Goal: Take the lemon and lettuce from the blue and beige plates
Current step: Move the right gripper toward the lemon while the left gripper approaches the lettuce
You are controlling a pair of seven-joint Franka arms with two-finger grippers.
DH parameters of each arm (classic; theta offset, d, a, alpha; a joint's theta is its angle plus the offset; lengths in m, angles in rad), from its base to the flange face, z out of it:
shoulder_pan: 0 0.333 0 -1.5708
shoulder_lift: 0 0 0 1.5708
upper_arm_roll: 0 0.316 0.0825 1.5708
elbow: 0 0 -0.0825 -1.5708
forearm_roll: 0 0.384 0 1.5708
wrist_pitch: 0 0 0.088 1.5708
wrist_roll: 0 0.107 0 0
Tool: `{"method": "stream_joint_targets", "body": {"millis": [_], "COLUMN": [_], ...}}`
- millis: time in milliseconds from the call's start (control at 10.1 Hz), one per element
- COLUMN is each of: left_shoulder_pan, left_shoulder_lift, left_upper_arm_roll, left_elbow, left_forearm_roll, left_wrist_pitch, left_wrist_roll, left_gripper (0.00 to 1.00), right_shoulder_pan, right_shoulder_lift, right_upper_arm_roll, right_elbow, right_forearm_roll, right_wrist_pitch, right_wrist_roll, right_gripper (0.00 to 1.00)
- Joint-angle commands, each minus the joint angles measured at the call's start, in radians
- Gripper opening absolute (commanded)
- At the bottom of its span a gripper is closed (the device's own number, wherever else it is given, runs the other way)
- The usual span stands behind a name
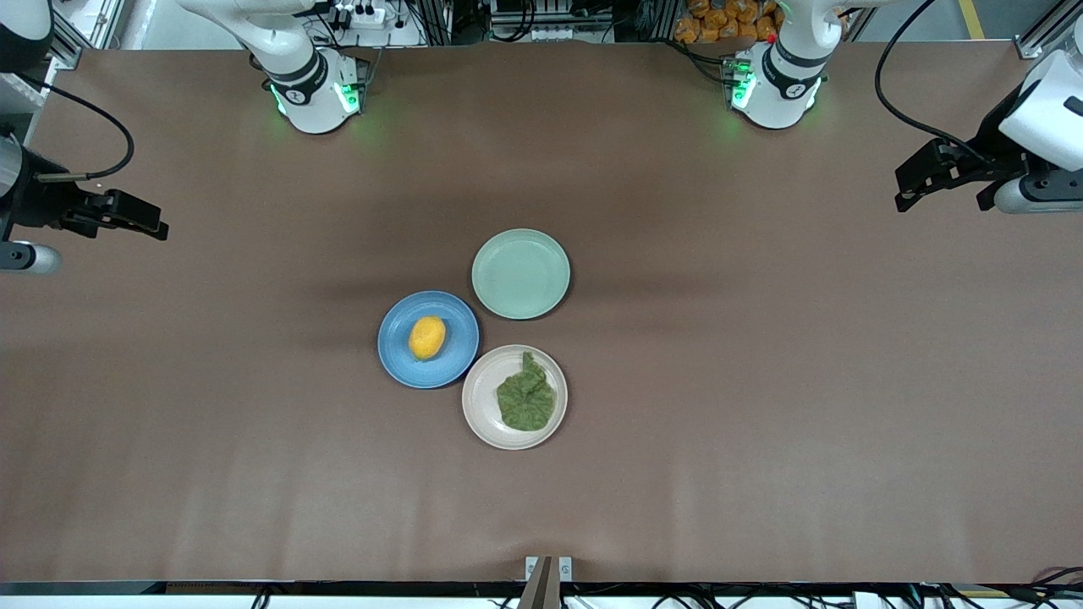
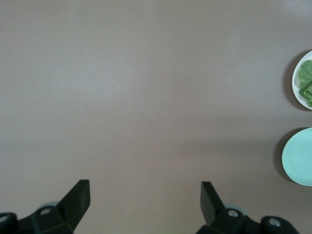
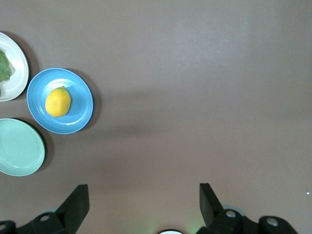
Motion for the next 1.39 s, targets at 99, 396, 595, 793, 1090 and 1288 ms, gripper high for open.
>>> {"method": "stream_joint_targets", "body": {"millis": [99,396,595,793,1090,1288], "left_shoulder_pan": [0.006,-0.037,-0.131,-0.217,-0.348,-0.415], "left_shoulder_lift": [0.013,0.098,0.184,0.275,0.411,0.471], "left_upper_arm_roll": [-0.013,-0.031,-0.037,-0.037,-0.031,-0.027], "left_elbow": [0.016,0.016,0.032,0.054,0.106,0.108], "left_forearm_roll": [-0.003,-0.112,-0.105,-0.103,-0.022,0.029], "left_wrist_pitch": [-0.015,0.063,0.177,0.287,0.413,0.468], "left_wrist_roll": [0.026,0.014,0.005,-0.033,-0.152,-0.164], "left_gripper": [1.0,1.0,1.0,1.0,1.0,1.0], "right_shoulder_pan": [-0.014,-0.007,0.028,0.062,0.122,0.171], "right_shoulder_lift": [-0.013,0.003,0.052,0.138,0.264,0.344], "right_upper_arm_roll": [0.011,0.013,0.02,0.022,0.023,0.031], "right_elbow": [-0.012,-0.014,-0.017,-0.016,-0.016,-0.012], "right_forearm_roll": [-0.001,0.0,0.0,0.0,0.023,0.028], "right_wrist_pitch": [0.0,0.037,0.104,0.175,0.283,0.339], "right_wrist_roll": [-0.006,-0.005,0.021,0.098,0.249,0.329], "right_gripper": [1.0,1.0,1.0,1.0,1.0,1.0]}}
